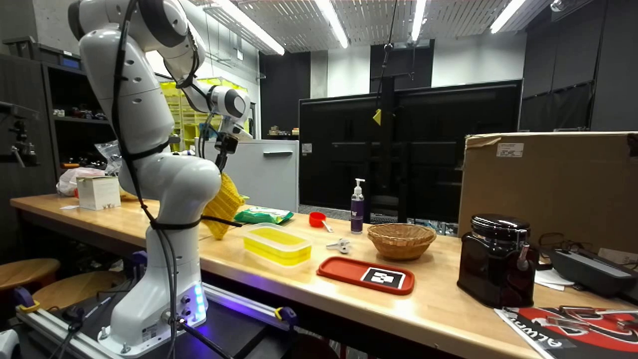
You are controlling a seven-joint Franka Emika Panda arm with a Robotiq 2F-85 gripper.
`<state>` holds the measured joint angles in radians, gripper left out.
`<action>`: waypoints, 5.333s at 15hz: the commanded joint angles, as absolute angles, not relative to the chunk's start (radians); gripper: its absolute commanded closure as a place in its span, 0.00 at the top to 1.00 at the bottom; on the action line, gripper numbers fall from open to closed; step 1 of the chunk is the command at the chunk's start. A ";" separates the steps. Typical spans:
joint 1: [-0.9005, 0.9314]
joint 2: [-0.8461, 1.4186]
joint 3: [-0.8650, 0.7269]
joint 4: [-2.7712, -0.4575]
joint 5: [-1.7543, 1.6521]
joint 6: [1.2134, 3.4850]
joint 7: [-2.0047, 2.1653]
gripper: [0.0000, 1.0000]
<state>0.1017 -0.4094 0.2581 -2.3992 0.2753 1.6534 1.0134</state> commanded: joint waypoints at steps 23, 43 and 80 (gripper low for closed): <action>0.149 -0.269 0.229 -2.597 0.459 2.041 0.894 0.02; 0.144 -0.098 0.174 -2.496 0.384 2.185 0.785 0.92; 0.268 -0.123 0.280 -2.727 0.844 2.437 0.787 0.52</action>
